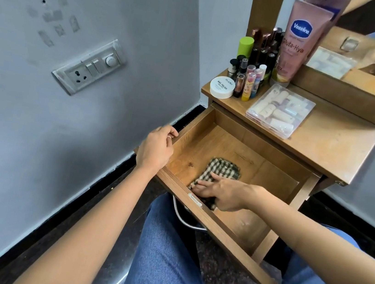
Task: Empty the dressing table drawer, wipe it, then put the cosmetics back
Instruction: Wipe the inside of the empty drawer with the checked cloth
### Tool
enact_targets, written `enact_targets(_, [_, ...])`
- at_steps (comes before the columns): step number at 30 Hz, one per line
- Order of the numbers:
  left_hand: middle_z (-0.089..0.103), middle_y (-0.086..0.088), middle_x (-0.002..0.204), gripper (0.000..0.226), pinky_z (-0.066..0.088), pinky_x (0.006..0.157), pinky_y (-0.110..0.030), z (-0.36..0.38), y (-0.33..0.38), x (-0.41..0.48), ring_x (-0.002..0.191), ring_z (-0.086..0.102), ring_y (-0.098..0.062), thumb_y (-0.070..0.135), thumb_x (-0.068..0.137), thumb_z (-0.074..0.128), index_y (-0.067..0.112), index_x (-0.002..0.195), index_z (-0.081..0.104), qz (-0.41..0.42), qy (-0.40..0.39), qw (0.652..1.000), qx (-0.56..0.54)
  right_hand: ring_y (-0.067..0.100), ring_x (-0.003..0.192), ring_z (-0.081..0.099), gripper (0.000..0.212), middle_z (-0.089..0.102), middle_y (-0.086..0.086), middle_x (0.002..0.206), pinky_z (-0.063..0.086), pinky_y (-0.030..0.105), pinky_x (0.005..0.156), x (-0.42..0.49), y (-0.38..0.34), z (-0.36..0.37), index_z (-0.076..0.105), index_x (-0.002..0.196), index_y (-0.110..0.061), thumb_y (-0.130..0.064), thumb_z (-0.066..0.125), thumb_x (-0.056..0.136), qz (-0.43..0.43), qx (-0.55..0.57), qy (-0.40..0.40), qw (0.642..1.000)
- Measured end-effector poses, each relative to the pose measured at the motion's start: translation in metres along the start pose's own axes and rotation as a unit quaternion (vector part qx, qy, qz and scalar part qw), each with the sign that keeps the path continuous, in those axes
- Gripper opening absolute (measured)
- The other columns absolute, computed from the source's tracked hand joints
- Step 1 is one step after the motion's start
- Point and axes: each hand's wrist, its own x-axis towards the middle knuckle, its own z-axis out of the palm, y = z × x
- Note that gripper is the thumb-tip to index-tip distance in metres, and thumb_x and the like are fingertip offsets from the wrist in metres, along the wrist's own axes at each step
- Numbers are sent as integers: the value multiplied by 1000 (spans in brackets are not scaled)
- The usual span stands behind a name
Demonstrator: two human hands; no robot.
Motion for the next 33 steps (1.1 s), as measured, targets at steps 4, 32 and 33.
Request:
enact_targets(4, [64, 8, 109, 25, 42, 63, -24, 1, -1, -1, 82, 58, -9, 10, 94, 47, 28, 105, 61, -4, 2, 1000, 1, 1, 146, -1, 77, 12, -8, 160, -7, 43, 121, -13, 5, 17, 16, 154, -21, 0, 42, 84, 1, 38, 0, 999])
enact_targets(32, [64, 11, 105, 23, 38, 56, -22, 2, -2, 3, 69, 54, -9, 12, 94, 47, 29, 102, 61, 7, -5, 1000, 1, 16, 149, 10, 67, 15, 4, 161, 3, 42, 121, 64, -11, -34, 13, 154, -17, -16, 44, 94, 35, -50, 34, 998])
enact_targets(33, [64, 11, 105, 23, 38, 57, -22, 2, -2, 3, 69, 54, -9, 12, 94, 47, 29, 101, 61, 7, -6, 1000, -1, 16, 148, 13, 66, 16, 4, 160, 4, 43, 122, 57, -9, -31, 14, 153, -17, -19, 43, 95, 27, -57, 31, 997])
